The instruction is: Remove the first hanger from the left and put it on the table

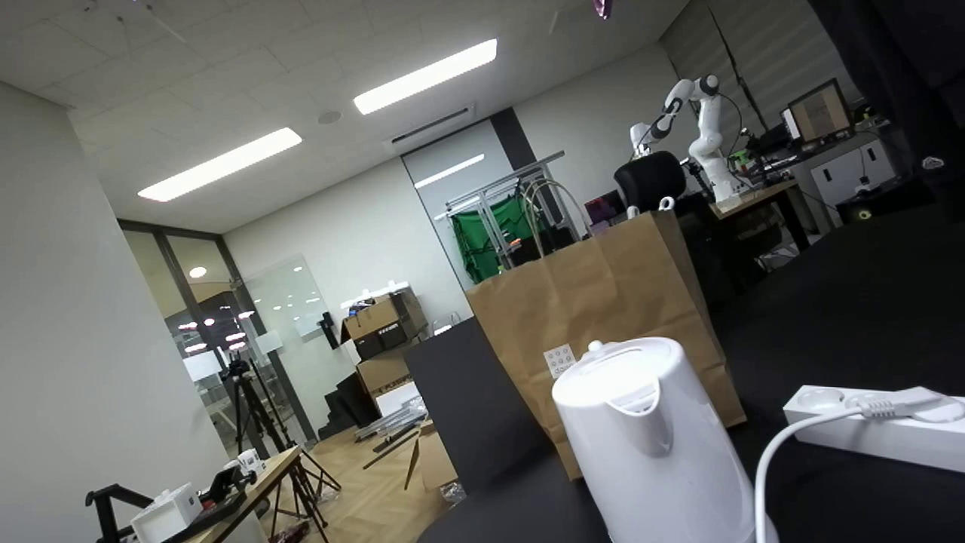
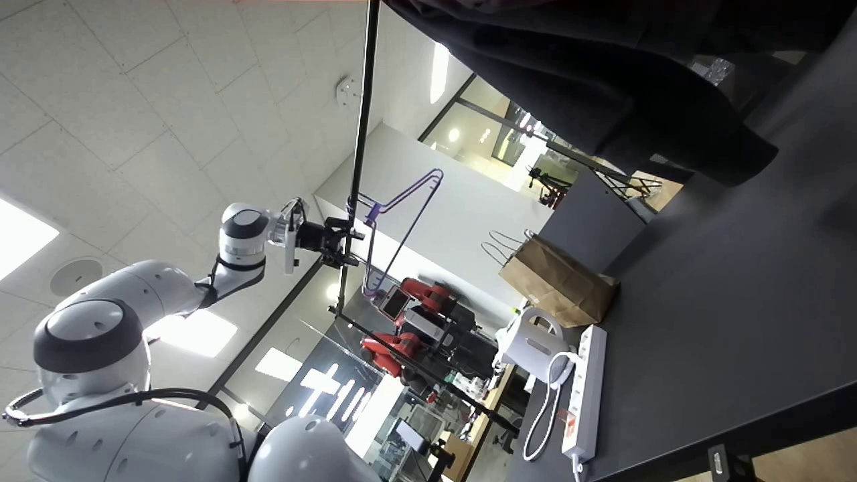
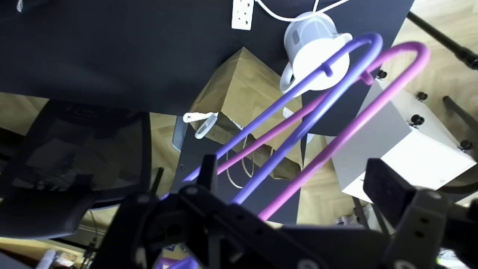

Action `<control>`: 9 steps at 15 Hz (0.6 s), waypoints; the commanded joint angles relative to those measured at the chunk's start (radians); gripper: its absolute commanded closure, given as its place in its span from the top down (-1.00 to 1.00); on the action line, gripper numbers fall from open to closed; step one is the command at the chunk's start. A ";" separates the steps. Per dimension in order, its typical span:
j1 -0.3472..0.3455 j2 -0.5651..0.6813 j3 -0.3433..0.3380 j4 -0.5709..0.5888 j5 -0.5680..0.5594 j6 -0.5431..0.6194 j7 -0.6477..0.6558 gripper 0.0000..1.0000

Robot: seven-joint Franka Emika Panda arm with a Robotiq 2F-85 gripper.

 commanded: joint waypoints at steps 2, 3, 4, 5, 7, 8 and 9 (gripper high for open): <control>-0.029 0.029 0.068 0.061 -0.087 -0.020 0.258 1.00; -0.032 0.030 0.080 0.061 -0.104 -0.015 0.296 1.00; -0.033 0.033 0.090 0.063 -0.117 -0.018 0.326 1.00; -0.034 0.037 0.099 0.065 -0.130 -0.021 0.352 1.00; -0.033 0.042 0.113 0.064 -0.151 -0.025 0.393 1.00; -0.032 0.045 0.118 0.064 -0.159 -0.027 0.408 1.00; -0.031 0.048 0.121 0.064 -0.165 -0.027 0.420 1.00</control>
